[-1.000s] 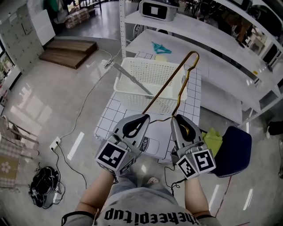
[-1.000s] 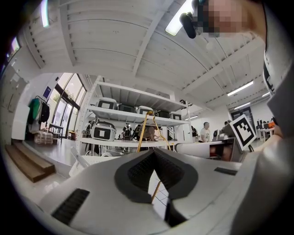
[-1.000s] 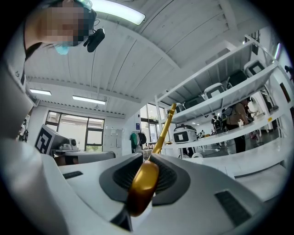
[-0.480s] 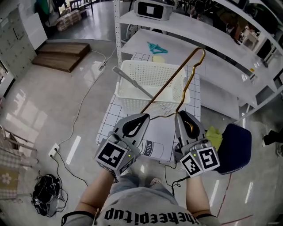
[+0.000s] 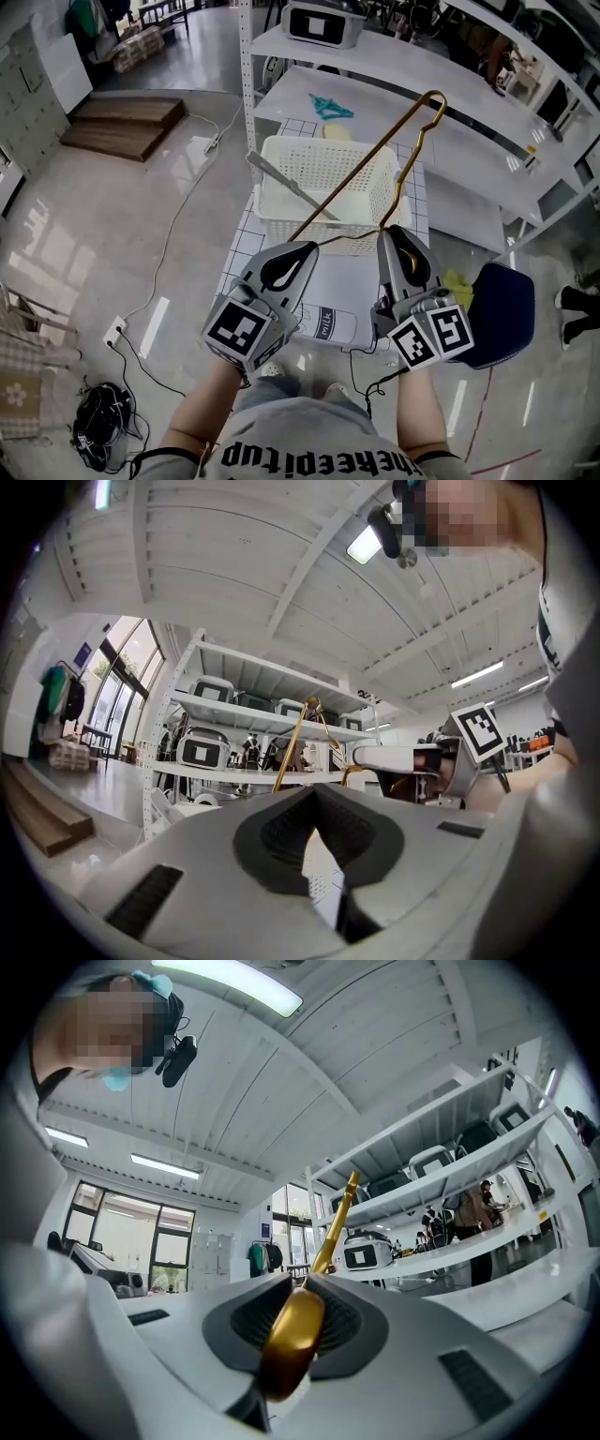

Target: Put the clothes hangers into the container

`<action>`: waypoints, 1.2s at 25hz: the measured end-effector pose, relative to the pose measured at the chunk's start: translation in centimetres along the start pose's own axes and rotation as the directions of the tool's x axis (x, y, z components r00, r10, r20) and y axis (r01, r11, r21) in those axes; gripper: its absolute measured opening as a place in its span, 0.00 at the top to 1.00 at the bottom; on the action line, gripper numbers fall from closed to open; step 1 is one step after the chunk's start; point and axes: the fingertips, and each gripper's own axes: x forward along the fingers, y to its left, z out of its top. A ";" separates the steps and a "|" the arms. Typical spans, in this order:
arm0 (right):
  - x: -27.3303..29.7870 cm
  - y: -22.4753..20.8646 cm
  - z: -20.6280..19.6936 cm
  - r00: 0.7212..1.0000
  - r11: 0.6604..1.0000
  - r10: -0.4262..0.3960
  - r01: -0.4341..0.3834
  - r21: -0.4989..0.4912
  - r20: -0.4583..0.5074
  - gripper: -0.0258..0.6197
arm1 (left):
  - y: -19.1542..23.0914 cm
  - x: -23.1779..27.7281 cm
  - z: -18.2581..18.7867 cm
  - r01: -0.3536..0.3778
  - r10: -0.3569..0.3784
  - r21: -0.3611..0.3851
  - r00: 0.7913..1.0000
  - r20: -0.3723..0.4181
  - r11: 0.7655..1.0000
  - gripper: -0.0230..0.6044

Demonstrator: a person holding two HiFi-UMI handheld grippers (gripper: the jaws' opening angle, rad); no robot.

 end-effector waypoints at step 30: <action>4.0 1.1 3.8 0.995 0.999 -0.034 0.035 -0.012 0.091 0.88 | 4.0 -1.9 0.4 0.010 -0.010 0.001 1.000 0.022 1.000 0.93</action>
